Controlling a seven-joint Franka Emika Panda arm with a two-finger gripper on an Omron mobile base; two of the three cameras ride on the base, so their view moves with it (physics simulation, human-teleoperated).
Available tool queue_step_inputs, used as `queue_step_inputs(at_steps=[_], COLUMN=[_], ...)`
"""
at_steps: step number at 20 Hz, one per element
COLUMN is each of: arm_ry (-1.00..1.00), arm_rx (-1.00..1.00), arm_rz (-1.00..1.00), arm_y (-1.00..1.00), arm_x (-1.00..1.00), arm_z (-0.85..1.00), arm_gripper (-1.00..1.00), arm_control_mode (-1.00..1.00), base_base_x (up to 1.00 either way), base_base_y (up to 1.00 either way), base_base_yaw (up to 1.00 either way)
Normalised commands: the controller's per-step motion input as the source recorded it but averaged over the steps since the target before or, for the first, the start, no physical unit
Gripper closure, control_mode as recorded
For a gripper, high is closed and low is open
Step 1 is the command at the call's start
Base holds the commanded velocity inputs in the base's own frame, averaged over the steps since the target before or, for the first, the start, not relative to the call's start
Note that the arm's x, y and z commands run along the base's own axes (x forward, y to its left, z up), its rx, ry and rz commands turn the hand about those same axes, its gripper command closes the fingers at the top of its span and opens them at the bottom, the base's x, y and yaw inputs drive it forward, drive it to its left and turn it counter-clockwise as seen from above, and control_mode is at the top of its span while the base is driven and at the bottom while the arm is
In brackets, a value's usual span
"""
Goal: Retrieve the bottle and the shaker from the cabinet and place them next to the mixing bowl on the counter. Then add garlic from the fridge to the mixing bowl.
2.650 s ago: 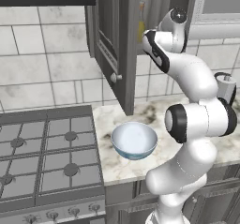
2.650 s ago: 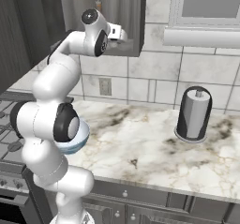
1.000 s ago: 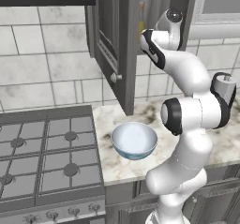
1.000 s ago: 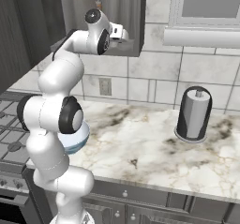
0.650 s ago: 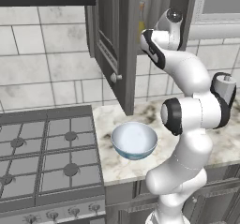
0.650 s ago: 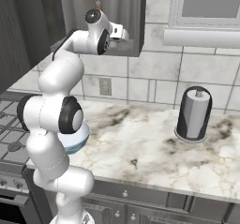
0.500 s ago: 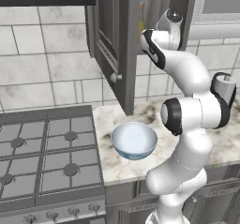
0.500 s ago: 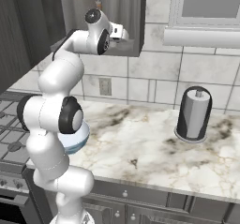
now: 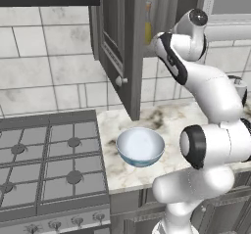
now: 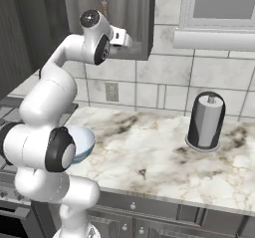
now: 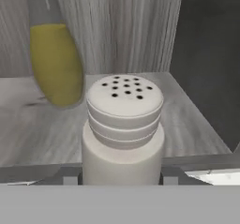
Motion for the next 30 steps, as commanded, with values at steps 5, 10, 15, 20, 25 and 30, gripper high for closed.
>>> queue_step_inputs(at_steps=[5, 10, 15, 20, 25, 30], arm_ry=[-0.06, -0.07, -0.05, 0.00, 0.00, 0.00], arm_rx=[0.05, 0.03, 0.00, 0.00, -0.01, -0.07], arm_rz=[0.05, 0.09, 0.14, 0.24, 0.27, 0.19], arm_y=[0.00, 0.00, 0.00, 0.00, -0.16, -0.34], arm_x=[-1.00, -1.00, -1.00, -0.73, -0.38, -0.10], arm_z=[0.00, 0.06, 0.05, 0.00, -0.15, -0.41], arm_gripper=[1.00, 1.00, 1.00, 1.00, 1.00, 1.00], arm_control_mode=[-1.00, -1.00, -1.00, -1.00, -1.00, -1.00], base_base_x=[0.00, 0.00, 0.00, 0.00, 0.00, 0.00], base_base_y=[0.00, 0.00, 0.00, 0.00, 0.00, 0.00], base_base_yaw=[0.00, 0.00, 0.00, 0.00, 0.00, 0.00])
